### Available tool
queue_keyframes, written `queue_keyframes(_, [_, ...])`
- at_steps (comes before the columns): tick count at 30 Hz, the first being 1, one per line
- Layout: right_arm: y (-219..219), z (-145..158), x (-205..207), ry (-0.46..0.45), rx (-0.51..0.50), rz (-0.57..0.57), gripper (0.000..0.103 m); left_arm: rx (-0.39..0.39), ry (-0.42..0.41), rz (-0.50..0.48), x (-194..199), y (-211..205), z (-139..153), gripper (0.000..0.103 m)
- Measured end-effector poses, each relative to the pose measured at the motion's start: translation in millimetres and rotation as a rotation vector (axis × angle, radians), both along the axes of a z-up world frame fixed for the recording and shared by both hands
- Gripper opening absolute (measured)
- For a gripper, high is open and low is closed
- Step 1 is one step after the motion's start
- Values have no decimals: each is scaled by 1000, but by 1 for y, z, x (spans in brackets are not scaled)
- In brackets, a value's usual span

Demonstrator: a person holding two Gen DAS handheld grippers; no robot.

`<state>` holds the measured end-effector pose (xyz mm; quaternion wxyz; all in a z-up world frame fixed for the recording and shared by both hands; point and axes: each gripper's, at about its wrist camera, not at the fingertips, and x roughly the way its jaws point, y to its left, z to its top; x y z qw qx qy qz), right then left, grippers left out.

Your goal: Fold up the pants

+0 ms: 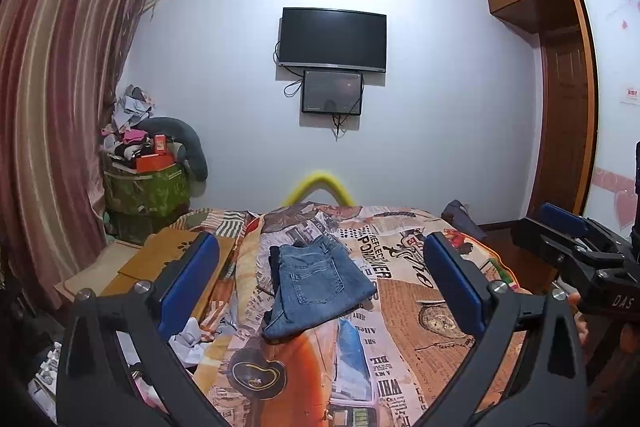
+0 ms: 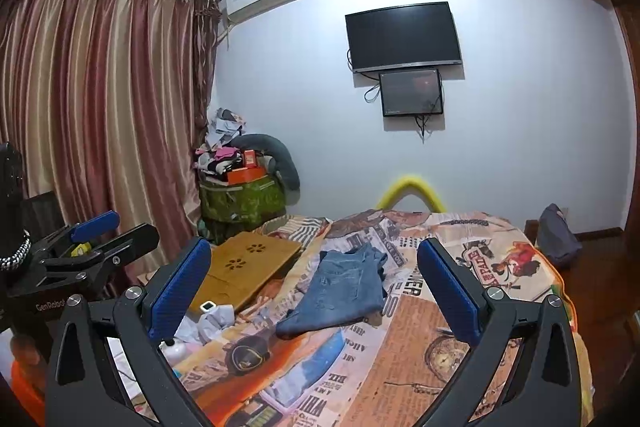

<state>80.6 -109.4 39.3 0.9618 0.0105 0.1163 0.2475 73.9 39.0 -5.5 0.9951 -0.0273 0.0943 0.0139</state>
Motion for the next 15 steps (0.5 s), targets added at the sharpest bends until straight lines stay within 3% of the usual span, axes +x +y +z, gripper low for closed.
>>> queue_keyframes(15, [0, 0, -3, -4, -3, -7, 102, -8, 6, -1, 3, 1, -4, 103])
